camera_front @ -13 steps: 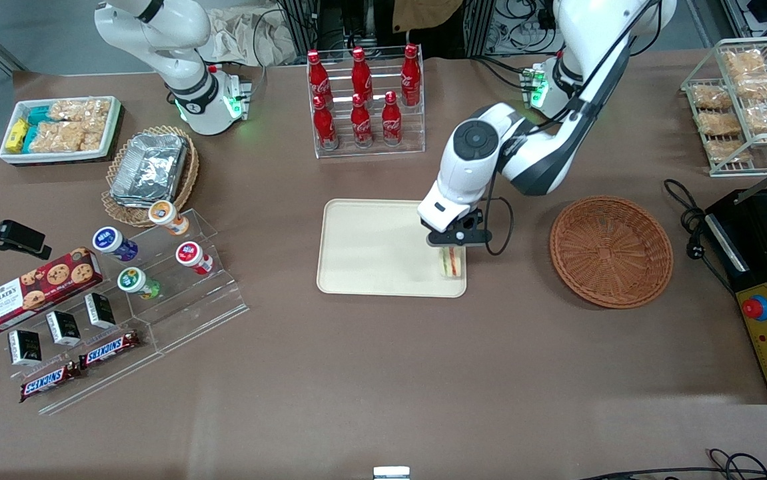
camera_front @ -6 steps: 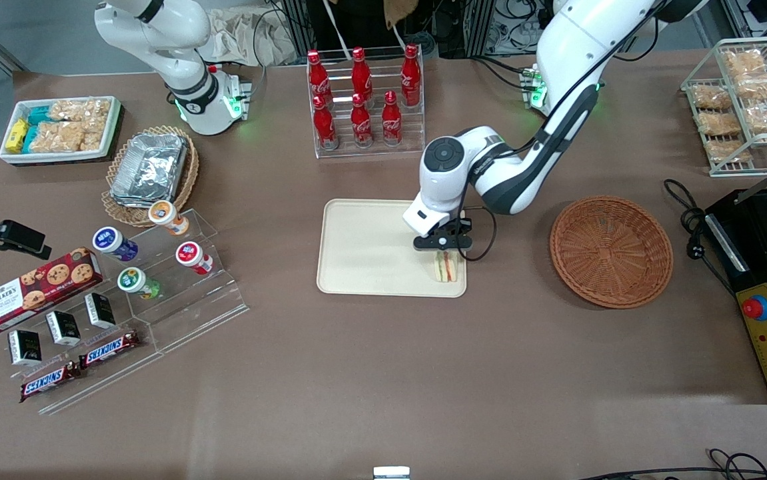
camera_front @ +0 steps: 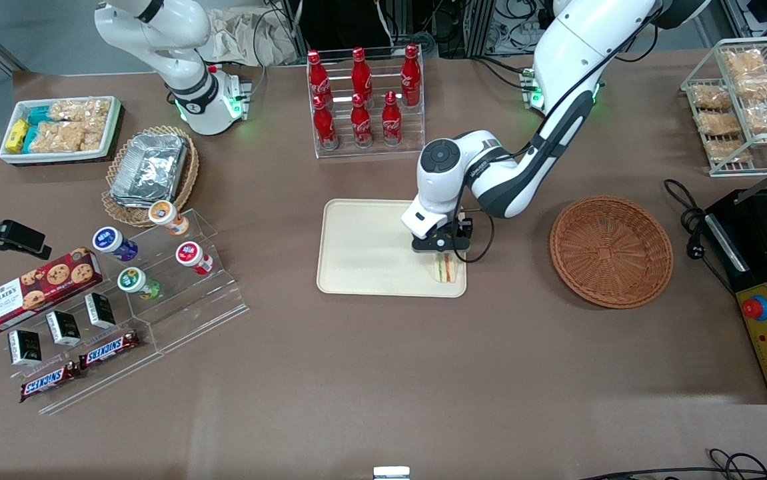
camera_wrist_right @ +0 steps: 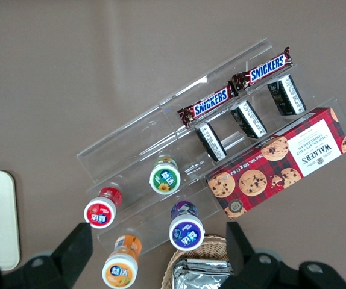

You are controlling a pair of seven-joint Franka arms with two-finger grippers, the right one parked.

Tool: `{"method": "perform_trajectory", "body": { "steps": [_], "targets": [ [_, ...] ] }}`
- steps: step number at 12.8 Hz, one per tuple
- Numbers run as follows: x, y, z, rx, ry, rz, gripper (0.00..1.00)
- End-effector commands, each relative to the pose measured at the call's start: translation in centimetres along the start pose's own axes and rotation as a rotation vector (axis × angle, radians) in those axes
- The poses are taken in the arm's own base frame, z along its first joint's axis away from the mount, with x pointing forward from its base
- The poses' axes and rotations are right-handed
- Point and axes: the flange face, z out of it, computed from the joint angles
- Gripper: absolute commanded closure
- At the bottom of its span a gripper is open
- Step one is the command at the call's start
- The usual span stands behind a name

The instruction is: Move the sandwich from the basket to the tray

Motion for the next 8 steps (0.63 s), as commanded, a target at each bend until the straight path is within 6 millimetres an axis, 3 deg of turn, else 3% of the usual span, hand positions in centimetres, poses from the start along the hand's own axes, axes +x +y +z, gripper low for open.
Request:
{"method": "perform_trajectory", "body": {
  "steps": [1, 3, 6, 8],
  "targets": [
    [1.5, 0.0, -2.6, 0.008, 0.043, -0.031, 0.0],
    [3.0, -0.4, -6.2, 0.023, 0.061, -0.073, 0.0],
    [5.8, -1.1, -15.1, -0.021, 0.062, -0.197, 0.0],
    [8.1, -3.6, -21.2, -0.009, 0.048, -0.285, 0.0]
  ]
}}
